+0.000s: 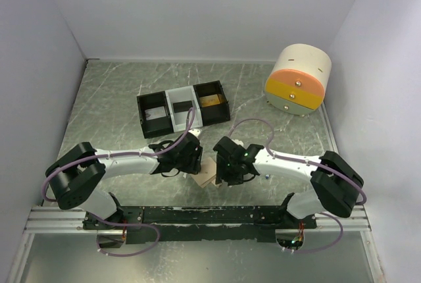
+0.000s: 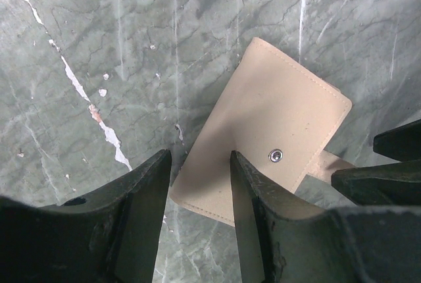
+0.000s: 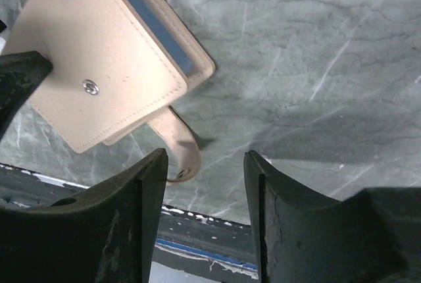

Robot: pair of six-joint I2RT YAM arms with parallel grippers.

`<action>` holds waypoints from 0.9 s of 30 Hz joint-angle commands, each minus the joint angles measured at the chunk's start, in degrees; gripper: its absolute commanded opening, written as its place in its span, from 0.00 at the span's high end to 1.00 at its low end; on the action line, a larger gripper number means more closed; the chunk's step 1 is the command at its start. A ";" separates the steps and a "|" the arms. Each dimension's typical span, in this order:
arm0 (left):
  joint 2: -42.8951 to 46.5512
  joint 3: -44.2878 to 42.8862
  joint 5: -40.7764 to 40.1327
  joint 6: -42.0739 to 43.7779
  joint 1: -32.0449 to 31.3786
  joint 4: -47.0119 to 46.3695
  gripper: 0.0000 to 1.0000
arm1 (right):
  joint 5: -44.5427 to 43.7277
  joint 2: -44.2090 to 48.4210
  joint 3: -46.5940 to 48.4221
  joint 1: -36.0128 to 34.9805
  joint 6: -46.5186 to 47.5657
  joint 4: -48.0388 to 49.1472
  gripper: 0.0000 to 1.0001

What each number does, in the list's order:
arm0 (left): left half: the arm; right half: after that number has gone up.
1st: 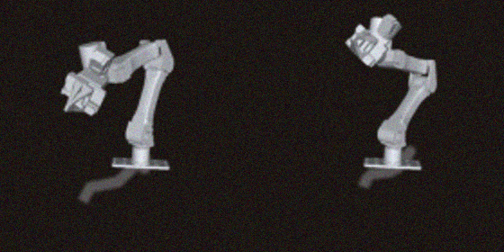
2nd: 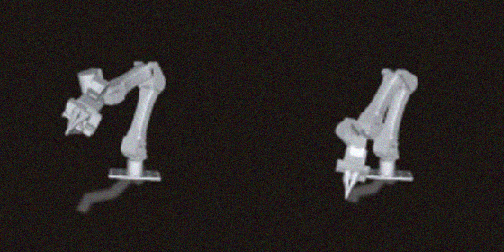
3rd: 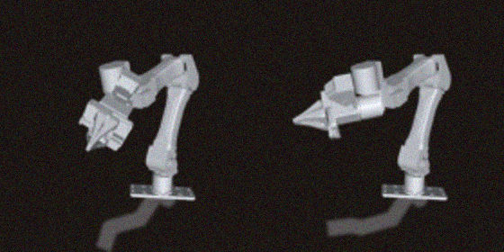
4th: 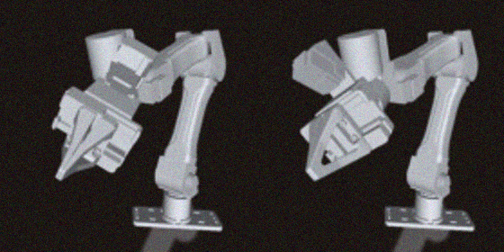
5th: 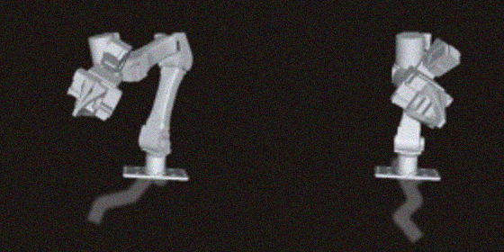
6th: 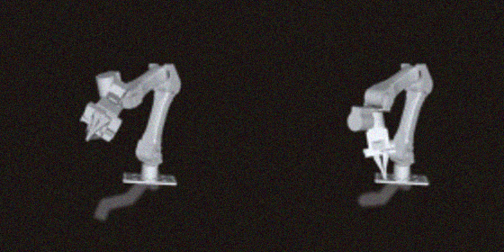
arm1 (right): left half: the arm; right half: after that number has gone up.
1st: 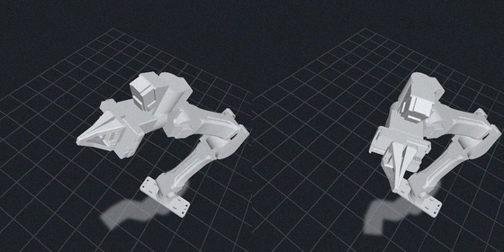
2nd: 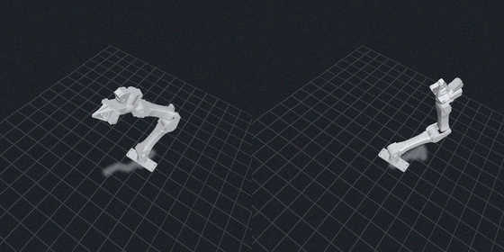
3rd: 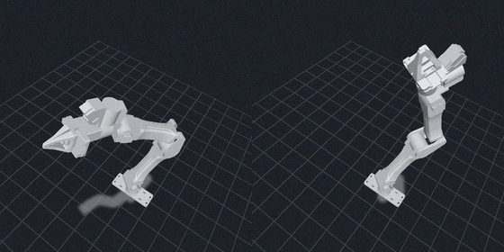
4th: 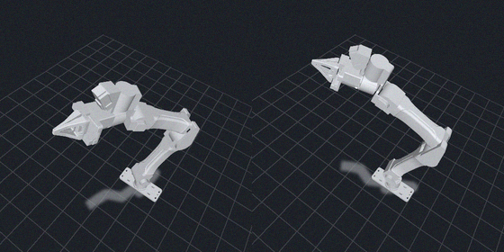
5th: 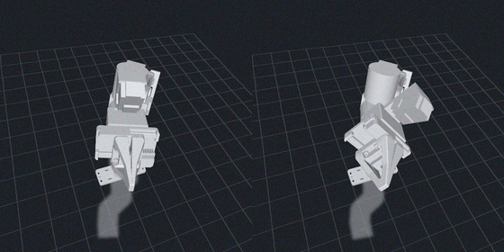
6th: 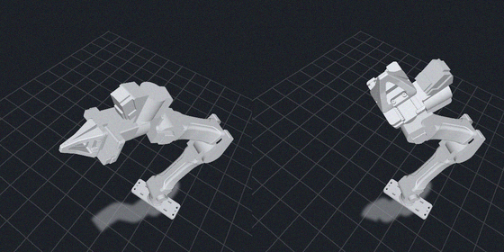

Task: Take the credit cards out of the card holder

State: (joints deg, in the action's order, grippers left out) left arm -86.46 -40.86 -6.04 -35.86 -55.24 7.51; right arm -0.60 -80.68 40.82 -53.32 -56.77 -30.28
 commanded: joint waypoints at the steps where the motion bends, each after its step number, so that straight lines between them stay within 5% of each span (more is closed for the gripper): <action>1: 0.34 0.36 -2.22 0.35 -0.30 4.76 0.47 | 0.69 2.54 -2.68 0.30 -1.82 -0.10 0.50; 9: -0.43 -0.26 -1.69 0.65 -0.30 4.62 0.47 | 0.42 2.07 -3.21 0.89 -3.13 1.38 0.56; 17: 0.07 -0.30 -1.73 0.61 -0.30 4.36 0.44 | 3.27 2.43 -2.93 1.32 -1.55 7.73 0.83; 27: -0.26 -0.99 -2.06 0.25 -0.30 3.80 0.42 | 5.29 3.68 -5.02 1.70 -1.90 9.03 0.83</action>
State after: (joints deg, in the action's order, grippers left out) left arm -86.37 -40.88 -6.83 -36.01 -55.24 7.92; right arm 3.90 -78.43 36.93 -52.05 -58.85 -22.09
